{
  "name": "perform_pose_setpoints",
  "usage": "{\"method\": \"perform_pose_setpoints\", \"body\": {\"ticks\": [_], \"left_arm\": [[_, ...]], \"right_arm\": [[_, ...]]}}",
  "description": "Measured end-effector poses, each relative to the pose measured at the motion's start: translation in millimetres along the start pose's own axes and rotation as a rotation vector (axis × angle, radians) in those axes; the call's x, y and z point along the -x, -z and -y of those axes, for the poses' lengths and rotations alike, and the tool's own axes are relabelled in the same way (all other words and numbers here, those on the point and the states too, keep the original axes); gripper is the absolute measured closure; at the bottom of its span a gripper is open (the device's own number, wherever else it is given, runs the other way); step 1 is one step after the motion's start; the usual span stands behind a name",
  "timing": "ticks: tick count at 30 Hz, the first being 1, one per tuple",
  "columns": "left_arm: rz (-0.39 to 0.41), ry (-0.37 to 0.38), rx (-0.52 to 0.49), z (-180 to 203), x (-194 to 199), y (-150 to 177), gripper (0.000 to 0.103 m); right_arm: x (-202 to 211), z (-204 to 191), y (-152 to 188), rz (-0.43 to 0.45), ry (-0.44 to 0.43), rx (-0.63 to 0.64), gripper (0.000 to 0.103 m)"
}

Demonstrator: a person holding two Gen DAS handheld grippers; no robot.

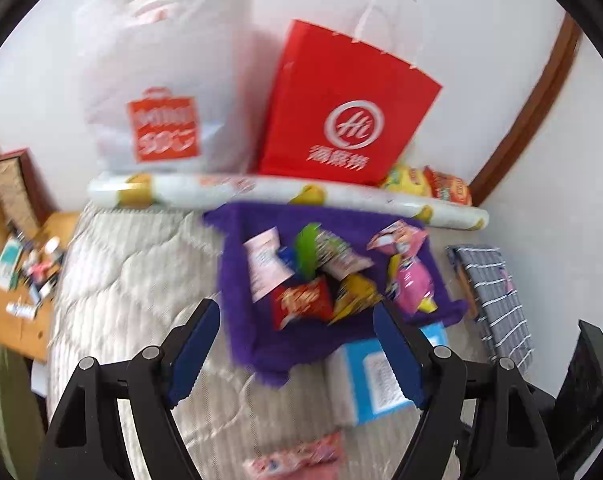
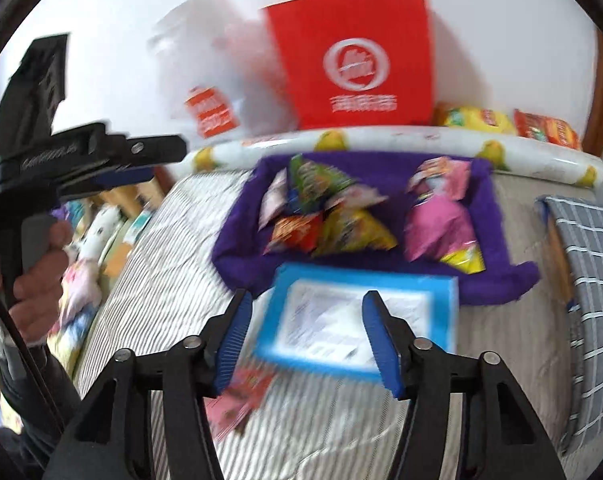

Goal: Organize snacks
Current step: 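Move both tools back toward the pink sachet and red candy strip, then grasp the red-and-white candy strip with the right tool while the left tool approaches the pink sachet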

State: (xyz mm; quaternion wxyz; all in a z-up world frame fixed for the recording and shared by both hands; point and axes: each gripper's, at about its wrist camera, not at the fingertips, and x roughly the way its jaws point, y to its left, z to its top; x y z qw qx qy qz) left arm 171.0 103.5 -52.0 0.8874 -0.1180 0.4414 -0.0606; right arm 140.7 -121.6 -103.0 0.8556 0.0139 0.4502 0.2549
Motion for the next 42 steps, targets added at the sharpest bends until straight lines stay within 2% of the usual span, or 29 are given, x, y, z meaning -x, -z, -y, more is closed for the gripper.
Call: {"method": "perform_pose_setpoints", "body": {"ticks": [4, 5, 9, 15, 21, 25, 28, 36, 40, 42], "left_arm": [[-0.004, -0.026, 0.040, -25.3, 11.6, 25.9, 0.026], [-0.009, -0.028, 0.051, -31.7, 13.1, 32.1, 0.026], [-0.023, -0.026, 0.076, -50.0, 16.1, 51.4, 0.026], [-0.036, -0.008, 0.088, -66.6, 16.7, 72.8, 0.026], [-0.052, 0.012, 0.100, -79.1, 11.2, 85.3, 0.026], [-0.058, 0.026, 0.114, -85.9, 8.6, 89.7, 0.026], [-0.059, 0.031, 0.121, -89.5, 8.6, 91.7, 0.026], [-0.055, 0.032, 0.151, -102.4, 12.0, 96.6, 0.026], [-0.060, 0.017, 0.163, -107.8, 15.2, 101.9, 0.026], [-0.061, 0.011, 0.168, -109.2, 16.9, 104.6, 0.026]], "right_arm": [[-13.0, -27.9, 23.8, -0.048, -0.055, 0.064, 0.065], [-18.4, -34.6, 30.6, -0.070, -0.060, 0.075, 0.066], [-34.8, -56.9, 48.4, -0.107, -0.083, 0.153, 0.066], [-60.1, -79.1, 63.4, -0.160, -0.050, 0.272, 0.063], [-84.2, -90.0, 67.9, -0.198, 0.009, 0.351, 0.057], [-96.8, -97.5, 70.0, -0.207, 0.082, 0.413, 0.054], [-105.1, -95.1, 67.5, -0.224, 0.107, 0.419, 0.054], [-120.9, -87.0, 58.2, -0.269, 0.074, 0.377, 0.055], [-114.8, -81.4, 52.2, -0.251, 0.044, 0.349, 0.070], [-106.4, -79.4, 49.6, -0.222, 0.040, 0.335, 0.073]]}}
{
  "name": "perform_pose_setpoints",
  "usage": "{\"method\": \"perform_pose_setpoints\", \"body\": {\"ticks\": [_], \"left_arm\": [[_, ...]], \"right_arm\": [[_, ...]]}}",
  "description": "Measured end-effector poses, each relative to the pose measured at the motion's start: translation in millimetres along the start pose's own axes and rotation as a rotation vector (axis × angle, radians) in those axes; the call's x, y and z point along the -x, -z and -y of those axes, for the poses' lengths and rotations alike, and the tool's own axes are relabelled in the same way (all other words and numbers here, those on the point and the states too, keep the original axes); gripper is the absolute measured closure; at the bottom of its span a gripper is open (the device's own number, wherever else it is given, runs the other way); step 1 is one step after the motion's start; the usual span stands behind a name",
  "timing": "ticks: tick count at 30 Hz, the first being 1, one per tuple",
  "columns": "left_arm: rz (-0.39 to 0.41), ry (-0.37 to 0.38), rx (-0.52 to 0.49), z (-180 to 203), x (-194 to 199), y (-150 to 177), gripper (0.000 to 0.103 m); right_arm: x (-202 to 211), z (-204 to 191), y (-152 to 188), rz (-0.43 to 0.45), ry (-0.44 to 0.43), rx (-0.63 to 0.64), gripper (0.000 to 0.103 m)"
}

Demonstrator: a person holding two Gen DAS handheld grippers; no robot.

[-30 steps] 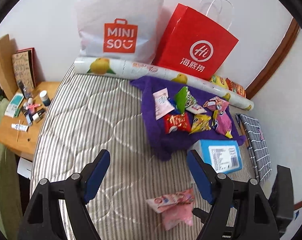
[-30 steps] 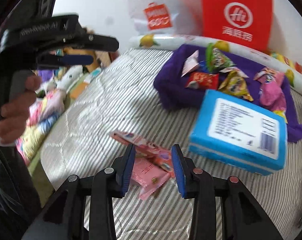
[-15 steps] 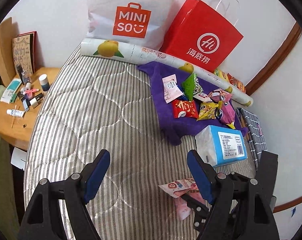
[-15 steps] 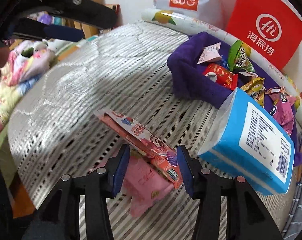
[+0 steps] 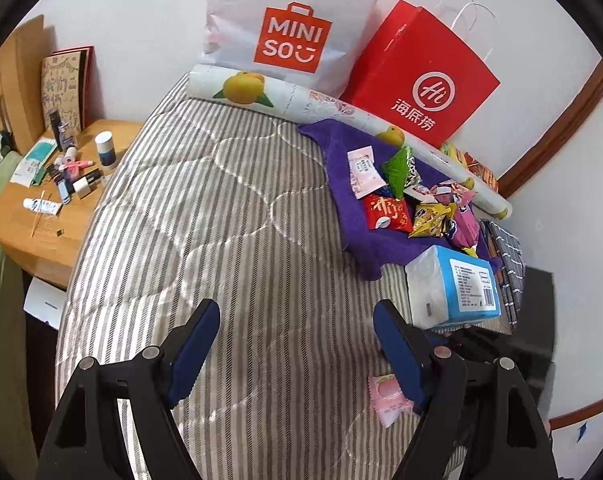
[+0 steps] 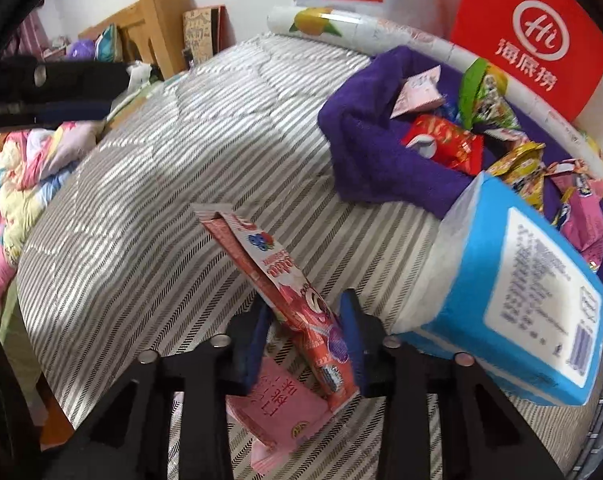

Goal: Organize snacks
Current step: 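Grasp the red-and-white candy strip with the right tool while the left tool approaches the pink sachet, then close the left tool on the pink sachet while the right tool lifts the candy strip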

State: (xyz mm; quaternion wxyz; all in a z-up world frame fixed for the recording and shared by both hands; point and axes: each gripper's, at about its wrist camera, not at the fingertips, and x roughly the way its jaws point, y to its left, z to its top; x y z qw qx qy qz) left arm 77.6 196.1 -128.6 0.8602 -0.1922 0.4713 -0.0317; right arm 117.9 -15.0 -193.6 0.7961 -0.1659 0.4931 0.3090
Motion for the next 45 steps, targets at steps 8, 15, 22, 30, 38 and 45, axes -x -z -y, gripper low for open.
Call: {"method": "perform_pose_setpoints", "body": {"ticks": [8, 15, 22, 30, 38, 45], "left_arm": [[-0.033, -0.021, -0.011, 8.6, -0.6, 22.3, 0.026], [-0.103, -0.032, -0.062, 35.7, -20.7, 49.7, 0.026], [-0.202, 0.039, -0.055, 60.9, -56.5, 71.3, 0.026], [-0.219, 0.062, -0.056, 82.6, -73.4, 79.2, 0.022], [-0.201, -0.047, -0.161, 116.1, -84.7, 90.2, 0.009], [-0.170, -0.138, -0.213, 138.1, -95.5, 98.8, 0.008]], "right_arm": [[38.1, 7.8, 9.6, 0.113, -0.015, -0.075, 0.081], [85.7, 27.3, 31.5, 0.212, 0.025, -0.154, 0.081], [122.1, 57.5, 80.0, 0.262, 0.061, -0.245, 0.081], [123.4, 82.3, 123.7, 0.243, 0.040, -0.336, 0.081], [108.5, 110.7, 146.0, 0.215, 0.063, -0.429, 0.081], [106.7, 123.4, 158.9, 0.218, 0.056, -0.473, 0.081]]}}
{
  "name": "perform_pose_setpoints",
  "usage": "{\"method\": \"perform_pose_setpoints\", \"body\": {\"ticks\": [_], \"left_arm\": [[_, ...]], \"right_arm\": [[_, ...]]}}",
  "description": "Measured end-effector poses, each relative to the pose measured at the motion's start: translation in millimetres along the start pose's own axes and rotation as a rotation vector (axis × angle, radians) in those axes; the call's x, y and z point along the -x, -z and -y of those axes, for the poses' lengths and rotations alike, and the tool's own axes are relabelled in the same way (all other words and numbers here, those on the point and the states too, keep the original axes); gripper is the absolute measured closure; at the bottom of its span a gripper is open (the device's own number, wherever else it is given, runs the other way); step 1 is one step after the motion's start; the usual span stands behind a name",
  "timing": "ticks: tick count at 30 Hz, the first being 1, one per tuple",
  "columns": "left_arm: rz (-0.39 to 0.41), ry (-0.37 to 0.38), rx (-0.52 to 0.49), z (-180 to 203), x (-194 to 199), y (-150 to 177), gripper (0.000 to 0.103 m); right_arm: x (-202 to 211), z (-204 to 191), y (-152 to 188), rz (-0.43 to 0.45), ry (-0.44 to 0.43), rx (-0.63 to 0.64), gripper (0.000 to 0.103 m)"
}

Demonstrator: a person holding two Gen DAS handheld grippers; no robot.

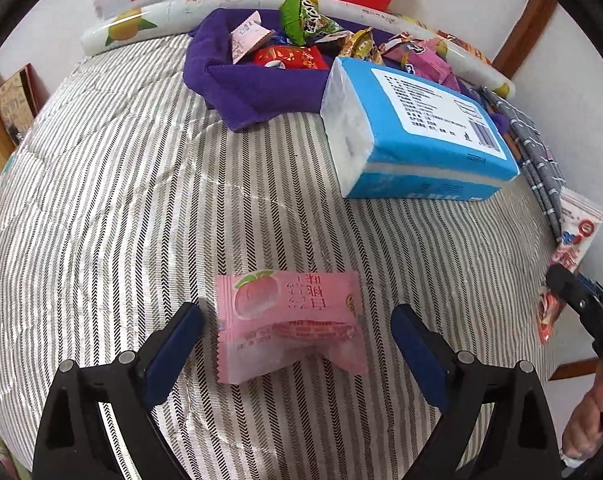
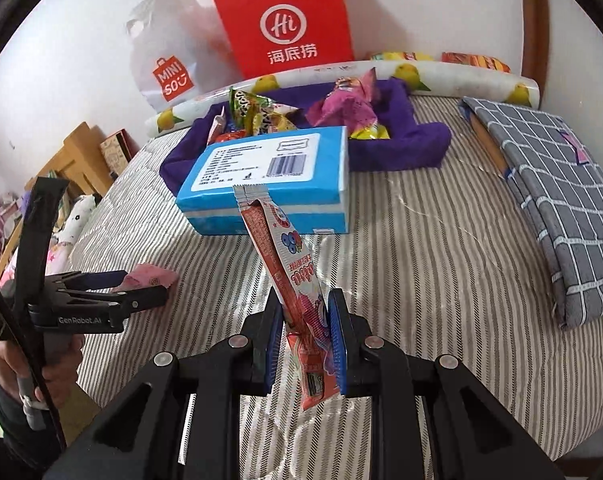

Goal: Organize snacks
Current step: 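Close the left tool on the pink sachet while the right tool lifts the candy strip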

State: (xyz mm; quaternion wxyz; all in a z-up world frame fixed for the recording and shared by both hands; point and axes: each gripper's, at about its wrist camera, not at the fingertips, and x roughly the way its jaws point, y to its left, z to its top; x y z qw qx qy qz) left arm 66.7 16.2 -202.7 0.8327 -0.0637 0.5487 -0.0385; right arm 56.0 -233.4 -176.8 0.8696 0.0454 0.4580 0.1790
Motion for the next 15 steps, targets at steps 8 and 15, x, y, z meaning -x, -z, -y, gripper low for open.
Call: {"method": "perform_pose_setpoints", "body": {"ticks": [8, 15], "left_arm": [[0.032, -0.128, -0.062, 9.9, -3.5, 4.1, 0.025], [0.047, -0.133, -0.043, 4.6, 1.9, 3.7, 0.047]], "right_arm": [[-1.8, 2.0, 9.4, -0.017, -0.003, 0.004, 0.081], [2.9, 5.1, 12.0, -0.009, 0.006, 0.000, 0.081]]}}
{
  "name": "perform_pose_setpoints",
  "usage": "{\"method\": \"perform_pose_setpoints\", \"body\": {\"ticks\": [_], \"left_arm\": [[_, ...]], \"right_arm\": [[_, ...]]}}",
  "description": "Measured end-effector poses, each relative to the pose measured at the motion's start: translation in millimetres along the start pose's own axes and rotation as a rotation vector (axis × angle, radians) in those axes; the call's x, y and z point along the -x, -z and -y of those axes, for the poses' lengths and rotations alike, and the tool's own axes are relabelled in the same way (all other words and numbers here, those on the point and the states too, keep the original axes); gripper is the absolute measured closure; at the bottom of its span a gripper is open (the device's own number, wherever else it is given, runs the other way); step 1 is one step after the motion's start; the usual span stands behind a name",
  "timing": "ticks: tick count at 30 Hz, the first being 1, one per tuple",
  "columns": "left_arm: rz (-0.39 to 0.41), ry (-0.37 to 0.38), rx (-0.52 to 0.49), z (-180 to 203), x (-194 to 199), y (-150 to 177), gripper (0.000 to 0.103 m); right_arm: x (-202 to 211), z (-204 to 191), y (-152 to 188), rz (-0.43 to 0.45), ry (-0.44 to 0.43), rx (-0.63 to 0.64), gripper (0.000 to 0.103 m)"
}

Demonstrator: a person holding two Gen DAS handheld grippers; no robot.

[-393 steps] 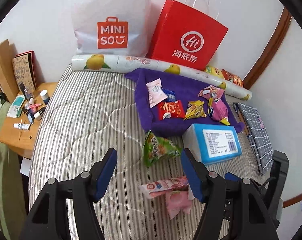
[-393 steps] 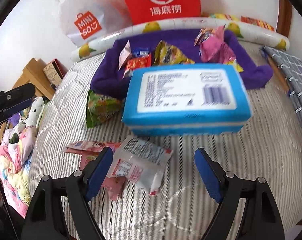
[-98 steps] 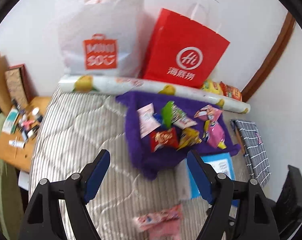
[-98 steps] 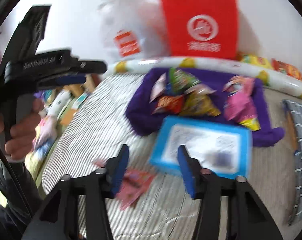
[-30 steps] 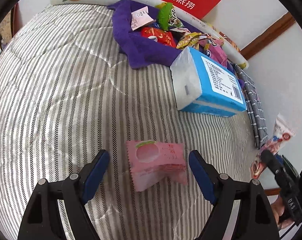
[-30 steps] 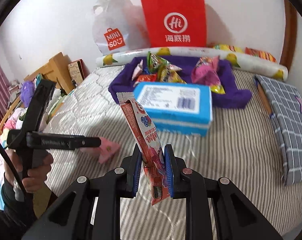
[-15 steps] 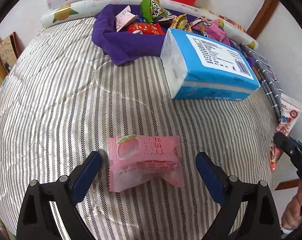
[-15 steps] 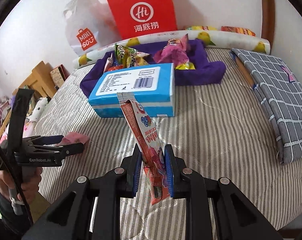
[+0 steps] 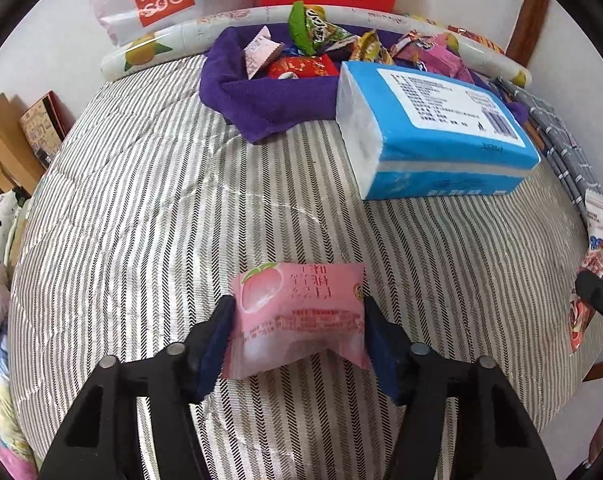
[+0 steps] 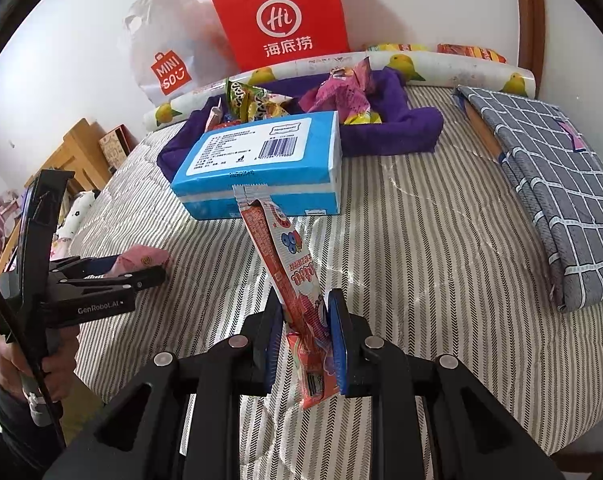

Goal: Organize snacks
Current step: 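Close the left tool on the pink sachet while the right tool lifts the candy strip, then carry the pink sachet and candy strip over the purple towel with both tools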

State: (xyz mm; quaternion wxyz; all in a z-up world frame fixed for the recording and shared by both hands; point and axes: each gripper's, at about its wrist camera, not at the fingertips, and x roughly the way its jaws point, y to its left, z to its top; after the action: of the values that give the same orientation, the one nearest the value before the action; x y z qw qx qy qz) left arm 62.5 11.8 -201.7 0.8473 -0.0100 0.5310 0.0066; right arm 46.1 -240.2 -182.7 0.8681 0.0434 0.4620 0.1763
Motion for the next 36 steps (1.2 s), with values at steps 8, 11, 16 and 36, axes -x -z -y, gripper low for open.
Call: {"method": "perform_pose_setpoints", "body": {"ticks": [8, 11, 16, 36], "left_arm": [[0.013, 0.102, 0.059, -14.7, 15.6, -1.0, 0.053], [0.032, 0.130, 0.067, -15.8, 27.0, -2.8, 0.052], [0.064, 0.196, 0.060, -11.5, 43.6, -8.7, 0.053], [0.144, 0.322, 0.061, 32.5, 77.2, -43.4, 0.052]], "right_arm": [[14.0, 0.0, -4.3, 0.021, 0.016, -0.004, 0.081], [21.8, -2.1, -7.9, 0.035, 0.021, 0.001, 0.081], [29.7, -9.2, -14.7, 0.053, 0.017, 0.020, 0.081], [48.6, -21.1, -55.7, 0.098, -0.035, 0.098, 0.081]]}}
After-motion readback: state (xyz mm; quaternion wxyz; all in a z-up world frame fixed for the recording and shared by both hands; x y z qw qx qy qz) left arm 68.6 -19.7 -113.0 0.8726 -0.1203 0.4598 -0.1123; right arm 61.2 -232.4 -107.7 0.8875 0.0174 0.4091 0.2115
